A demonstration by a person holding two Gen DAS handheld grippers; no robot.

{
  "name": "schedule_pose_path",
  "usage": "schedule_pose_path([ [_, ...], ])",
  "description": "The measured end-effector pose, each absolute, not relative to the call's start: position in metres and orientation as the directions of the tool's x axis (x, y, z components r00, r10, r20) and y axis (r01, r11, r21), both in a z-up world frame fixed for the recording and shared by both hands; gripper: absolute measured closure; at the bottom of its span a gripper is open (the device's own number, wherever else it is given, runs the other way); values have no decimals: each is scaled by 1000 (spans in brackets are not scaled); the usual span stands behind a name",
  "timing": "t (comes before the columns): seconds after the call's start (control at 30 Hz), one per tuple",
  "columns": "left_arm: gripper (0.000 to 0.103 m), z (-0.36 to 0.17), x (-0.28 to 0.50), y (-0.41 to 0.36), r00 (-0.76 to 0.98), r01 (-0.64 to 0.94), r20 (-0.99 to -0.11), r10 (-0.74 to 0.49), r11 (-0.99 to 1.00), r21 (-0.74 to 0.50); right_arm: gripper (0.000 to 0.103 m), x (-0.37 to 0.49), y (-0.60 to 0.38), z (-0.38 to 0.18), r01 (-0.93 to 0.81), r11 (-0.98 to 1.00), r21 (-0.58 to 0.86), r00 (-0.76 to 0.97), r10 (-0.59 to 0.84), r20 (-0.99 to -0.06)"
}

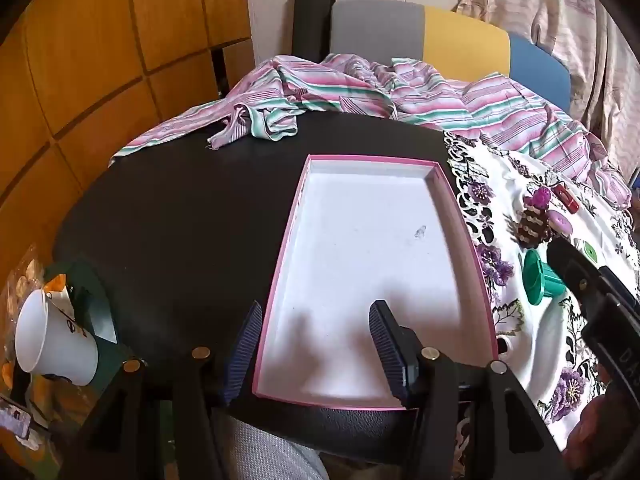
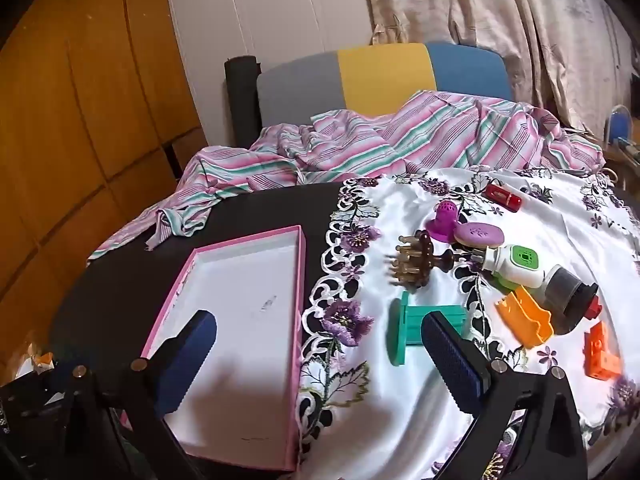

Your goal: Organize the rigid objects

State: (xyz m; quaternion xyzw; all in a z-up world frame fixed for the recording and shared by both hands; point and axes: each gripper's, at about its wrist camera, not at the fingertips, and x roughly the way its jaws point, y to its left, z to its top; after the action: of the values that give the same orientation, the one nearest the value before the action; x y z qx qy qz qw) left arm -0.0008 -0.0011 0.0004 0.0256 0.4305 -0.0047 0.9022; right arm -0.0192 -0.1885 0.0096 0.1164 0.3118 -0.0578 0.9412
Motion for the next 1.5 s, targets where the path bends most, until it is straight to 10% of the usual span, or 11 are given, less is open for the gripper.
schedule_pose_path([
  [1.17,46,-10,-27,-57,572,304,-811,-121,950,73,0,-52,-269,15,337,928,159,797,-191,-572],
  [1.5,46,-15,-32,-56,395,415,-779,-487,851,-322,21,-49,-353,12,482,864,147,680,-263,-685],
])
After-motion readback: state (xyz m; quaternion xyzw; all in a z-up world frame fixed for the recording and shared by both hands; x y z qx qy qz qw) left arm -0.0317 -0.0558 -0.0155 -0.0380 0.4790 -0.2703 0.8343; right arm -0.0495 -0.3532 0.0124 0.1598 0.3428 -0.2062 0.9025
